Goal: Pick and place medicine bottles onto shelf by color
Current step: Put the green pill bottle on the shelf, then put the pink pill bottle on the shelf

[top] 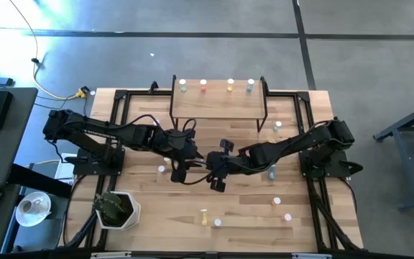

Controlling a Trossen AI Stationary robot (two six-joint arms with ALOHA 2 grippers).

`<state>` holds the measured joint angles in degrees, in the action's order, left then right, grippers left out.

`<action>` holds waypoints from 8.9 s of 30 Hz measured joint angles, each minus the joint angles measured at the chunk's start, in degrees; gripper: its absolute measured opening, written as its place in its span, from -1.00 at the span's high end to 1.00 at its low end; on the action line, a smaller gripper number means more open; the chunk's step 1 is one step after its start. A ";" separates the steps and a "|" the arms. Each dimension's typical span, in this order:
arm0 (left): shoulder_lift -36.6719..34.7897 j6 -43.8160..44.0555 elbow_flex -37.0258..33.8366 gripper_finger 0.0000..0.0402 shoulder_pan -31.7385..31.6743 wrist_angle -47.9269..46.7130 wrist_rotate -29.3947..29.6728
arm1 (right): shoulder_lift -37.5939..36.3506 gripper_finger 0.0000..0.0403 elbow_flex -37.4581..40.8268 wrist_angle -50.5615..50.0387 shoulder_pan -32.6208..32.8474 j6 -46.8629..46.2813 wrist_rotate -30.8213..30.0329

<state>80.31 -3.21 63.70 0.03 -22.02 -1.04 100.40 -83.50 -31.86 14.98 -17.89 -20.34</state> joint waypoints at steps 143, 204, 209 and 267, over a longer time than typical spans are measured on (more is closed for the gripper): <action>26.36 -12.41 43.95 0.41 -42.73 -53.70 1.70 | -16.24 0.08 -0.04 -11.69 -14.36 7.45 -0.66; 24.91 -13.50 43.82 0.22 -42.73 -56.72 6.76 | -16.24 0.08 -0.04 -11.65 -14.36 7.88 -0.68; 22.54 -12.31 43.82 0.22 -42.73 -56.76 6.75 | -16.27 0.08 -0.04 -11.65 -14.36 7.89 -0.68; -2.12 5.73 -6.25 0.22 -9.73 3.70 -7.34 | -32.56 0.08 25.50 -38.68 11.85 -37.77 -0.06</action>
<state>78.19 2.52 57.45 -9.70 -18.32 -8.38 67.84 -58.01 -70.54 26.83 -55.66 -20.40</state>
